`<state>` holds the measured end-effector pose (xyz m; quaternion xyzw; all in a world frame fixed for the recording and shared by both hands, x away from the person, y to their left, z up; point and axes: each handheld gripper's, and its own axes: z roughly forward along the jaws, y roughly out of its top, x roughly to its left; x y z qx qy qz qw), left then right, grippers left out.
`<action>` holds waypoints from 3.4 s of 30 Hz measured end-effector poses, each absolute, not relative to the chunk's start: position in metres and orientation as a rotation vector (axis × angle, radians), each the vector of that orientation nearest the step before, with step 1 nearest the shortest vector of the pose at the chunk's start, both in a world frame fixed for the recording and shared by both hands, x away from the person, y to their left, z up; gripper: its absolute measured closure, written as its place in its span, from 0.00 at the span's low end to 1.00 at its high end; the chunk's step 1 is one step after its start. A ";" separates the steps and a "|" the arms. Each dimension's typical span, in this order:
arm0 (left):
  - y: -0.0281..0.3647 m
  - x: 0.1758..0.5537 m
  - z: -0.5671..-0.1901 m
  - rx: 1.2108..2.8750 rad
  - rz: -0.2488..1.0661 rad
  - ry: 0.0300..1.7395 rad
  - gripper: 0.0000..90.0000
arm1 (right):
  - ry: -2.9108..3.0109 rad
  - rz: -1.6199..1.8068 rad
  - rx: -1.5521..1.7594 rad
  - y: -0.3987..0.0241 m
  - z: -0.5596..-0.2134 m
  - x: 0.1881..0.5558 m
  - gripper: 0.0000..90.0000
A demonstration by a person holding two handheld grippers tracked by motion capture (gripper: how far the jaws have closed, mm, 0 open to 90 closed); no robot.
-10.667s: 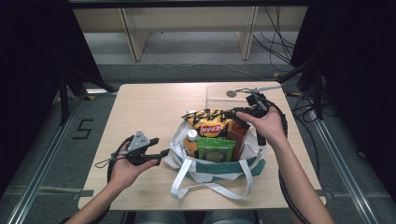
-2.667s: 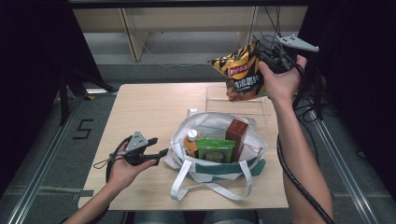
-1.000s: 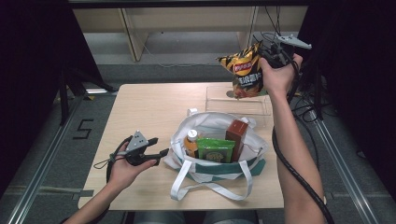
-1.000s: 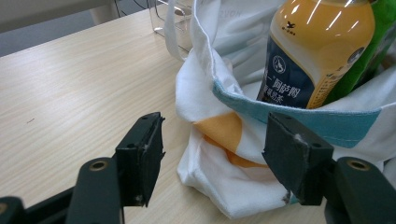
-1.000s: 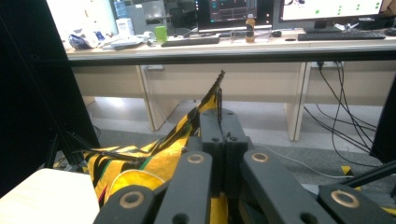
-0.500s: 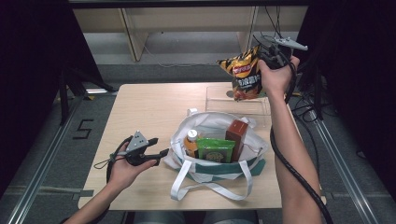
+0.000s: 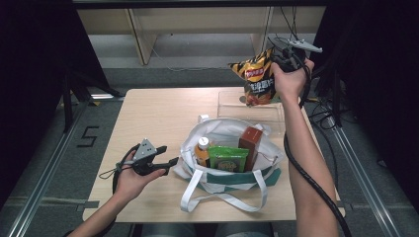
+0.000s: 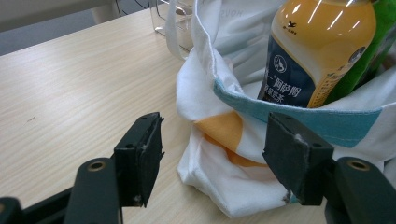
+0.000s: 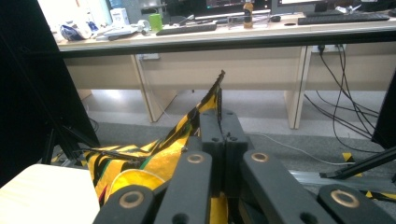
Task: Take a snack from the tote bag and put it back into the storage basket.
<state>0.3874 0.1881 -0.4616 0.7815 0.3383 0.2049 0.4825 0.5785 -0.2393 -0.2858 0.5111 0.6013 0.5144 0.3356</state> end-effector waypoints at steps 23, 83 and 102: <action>0.188 0.387 -0.462 1.899 0.486 0.831 0.41 | 1.588 1.326 1.357 -0.235 -0.293 0.597 1.00; 0.190 0.387 -0.463 1.905 0.492 0.827 0.41 | 1.656 1.300 1.445 -0.225 -0.327 0.629 1.00; 0.190 0.387 -0.463 1.910 0.493 0.829 0.41 | 1.659 1.293 1.473 -0.230 -0.336 0.636 1.00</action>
